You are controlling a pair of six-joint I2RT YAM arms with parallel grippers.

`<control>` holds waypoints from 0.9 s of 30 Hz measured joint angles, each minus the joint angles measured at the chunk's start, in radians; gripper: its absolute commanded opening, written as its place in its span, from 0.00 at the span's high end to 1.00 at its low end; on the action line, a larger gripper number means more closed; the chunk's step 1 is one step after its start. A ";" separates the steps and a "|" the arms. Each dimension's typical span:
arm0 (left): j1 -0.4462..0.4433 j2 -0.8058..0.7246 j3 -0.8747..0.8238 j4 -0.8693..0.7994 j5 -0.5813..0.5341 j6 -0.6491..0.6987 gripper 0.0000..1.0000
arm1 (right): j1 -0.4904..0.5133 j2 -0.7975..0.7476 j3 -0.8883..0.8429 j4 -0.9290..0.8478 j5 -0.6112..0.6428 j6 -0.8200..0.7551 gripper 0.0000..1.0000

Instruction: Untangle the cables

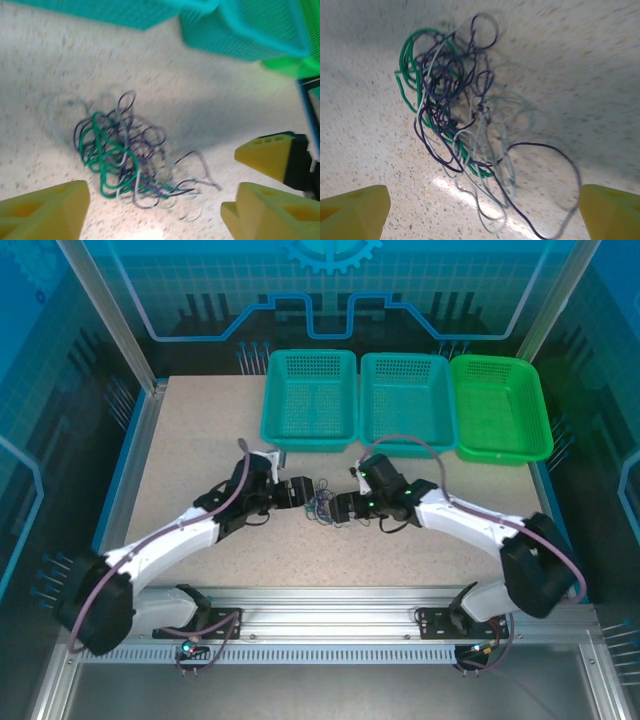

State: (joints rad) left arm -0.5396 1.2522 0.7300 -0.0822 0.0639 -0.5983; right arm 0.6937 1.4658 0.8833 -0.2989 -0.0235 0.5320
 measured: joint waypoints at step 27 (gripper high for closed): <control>0.122 0.450 0.149 -0.008 -0.066 -0.243 0.59 | 0.078 0.370 0.220 0.027 0.044 -0.108 0.59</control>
State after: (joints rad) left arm -0.4175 1.7020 0.8787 -0.0906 -0.0021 -0.8413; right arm 0.7719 1.8362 1.1038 -0.2722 0.0204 0.4244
